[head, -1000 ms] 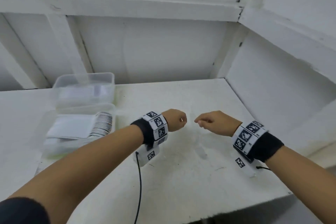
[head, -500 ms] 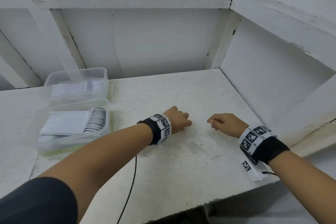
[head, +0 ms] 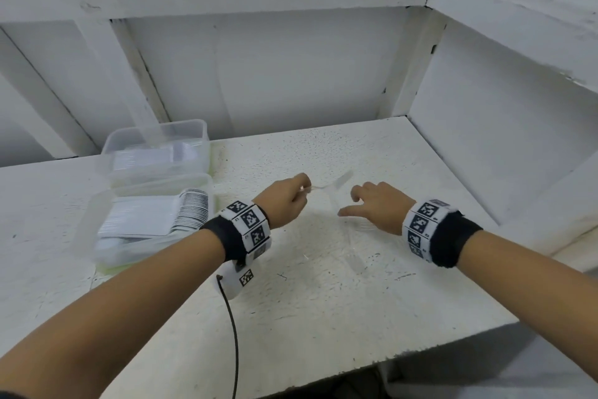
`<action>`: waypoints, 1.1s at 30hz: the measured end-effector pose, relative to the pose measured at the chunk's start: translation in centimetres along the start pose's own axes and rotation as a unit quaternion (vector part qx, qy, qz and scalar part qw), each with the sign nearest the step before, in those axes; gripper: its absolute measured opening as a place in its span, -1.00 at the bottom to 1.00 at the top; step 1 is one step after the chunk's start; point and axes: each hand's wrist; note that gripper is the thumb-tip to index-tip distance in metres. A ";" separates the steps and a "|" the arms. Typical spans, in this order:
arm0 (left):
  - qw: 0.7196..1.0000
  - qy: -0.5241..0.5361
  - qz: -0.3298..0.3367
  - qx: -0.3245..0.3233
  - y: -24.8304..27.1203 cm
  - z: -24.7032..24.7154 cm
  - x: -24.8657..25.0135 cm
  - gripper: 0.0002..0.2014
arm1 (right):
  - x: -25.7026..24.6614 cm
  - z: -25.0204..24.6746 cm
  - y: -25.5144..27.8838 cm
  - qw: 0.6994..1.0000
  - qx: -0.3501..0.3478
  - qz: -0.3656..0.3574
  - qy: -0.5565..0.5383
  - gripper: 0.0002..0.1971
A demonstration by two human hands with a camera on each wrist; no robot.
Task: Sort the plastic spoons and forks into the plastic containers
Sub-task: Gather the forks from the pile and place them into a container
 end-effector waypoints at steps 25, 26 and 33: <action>0.953 -0.153 -0.007 -0.261 0.9 1.4 -1.6 -0.61 | 1.5 -1.7 1.5 0.717 0.164 0.291 -0.612 -0.80; 0.949 -0.167 -0.006 -0.266 0.9 1.7 -1.7 -0.62 | 1.5 -1.4 1.8 0.710 0.171 0.291 -0.618 -0.84; 0.967 -0.178 0.034 -0.178 1.6 1.0 -1.7 -0.73 | 1.6 -1.3 2.1 0.808 0.089 0.203 -0.547 -0.76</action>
Point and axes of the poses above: each hand's wrist, its own y-axis away from the middle knuckle, its own z-axis out of the palm, x = y × z, and after that the axes turned 3 degrees about x, right-handed
